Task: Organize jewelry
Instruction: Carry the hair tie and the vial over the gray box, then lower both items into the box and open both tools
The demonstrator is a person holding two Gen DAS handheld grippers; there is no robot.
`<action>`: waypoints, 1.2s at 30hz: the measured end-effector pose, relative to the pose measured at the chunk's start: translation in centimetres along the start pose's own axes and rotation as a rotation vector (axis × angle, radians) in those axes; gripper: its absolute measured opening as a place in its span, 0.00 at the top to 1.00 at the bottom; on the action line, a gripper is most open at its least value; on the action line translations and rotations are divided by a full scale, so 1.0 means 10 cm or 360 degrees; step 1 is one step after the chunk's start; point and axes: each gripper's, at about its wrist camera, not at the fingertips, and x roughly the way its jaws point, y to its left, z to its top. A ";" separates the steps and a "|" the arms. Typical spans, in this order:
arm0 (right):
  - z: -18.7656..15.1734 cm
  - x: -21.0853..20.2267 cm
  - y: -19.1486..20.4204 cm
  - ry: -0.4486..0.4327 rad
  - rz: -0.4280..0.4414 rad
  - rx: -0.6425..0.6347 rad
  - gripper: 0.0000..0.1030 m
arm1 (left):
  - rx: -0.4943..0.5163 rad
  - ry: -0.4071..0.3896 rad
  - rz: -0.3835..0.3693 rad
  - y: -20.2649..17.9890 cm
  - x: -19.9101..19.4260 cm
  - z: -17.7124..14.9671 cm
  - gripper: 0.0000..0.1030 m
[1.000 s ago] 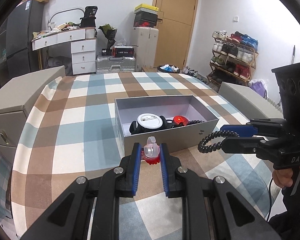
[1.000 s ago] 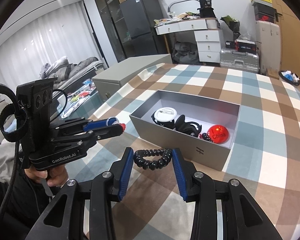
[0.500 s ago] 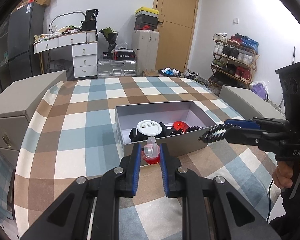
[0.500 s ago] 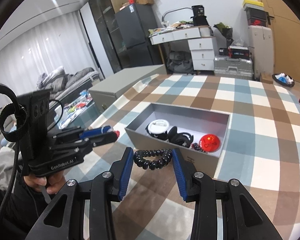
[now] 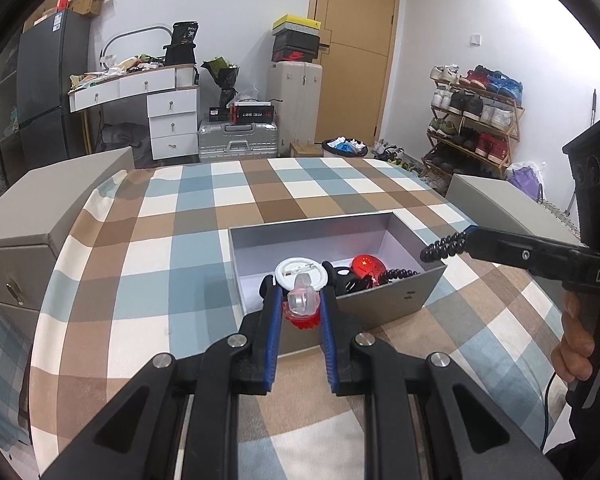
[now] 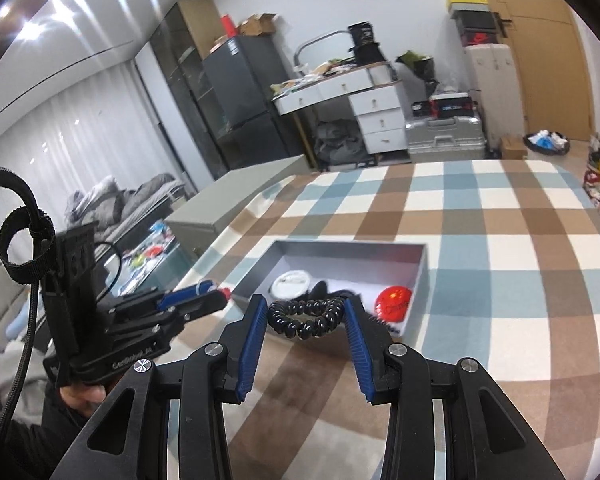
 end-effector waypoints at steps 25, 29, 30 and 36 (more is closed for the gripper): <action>0.07 0.46 -0.31 0.0043 -0.0083 0.0314 0.60 | -0.0005 0.0075 0.0070 -0.09 0.47 0.19 0.87; 0.08 0.46 -0.31 0.0038 -0.0092 0.0326 0.55 | -0.0015 0.0076 0.0071 -0.08 0.48 0.20 0.87; 0.08 0.45 -0.31 0.0037 -0.0093 0.0322 0.55 | -0.0024 0.0076 0.0061 -0.07 0.47 0.20 0.87; 0.10 0.38 -0.27 0.0022 -0.0100 0.0282 0.52 | -0.0018 0.0071 0.0057 -0.09 0.47 0.21 0.87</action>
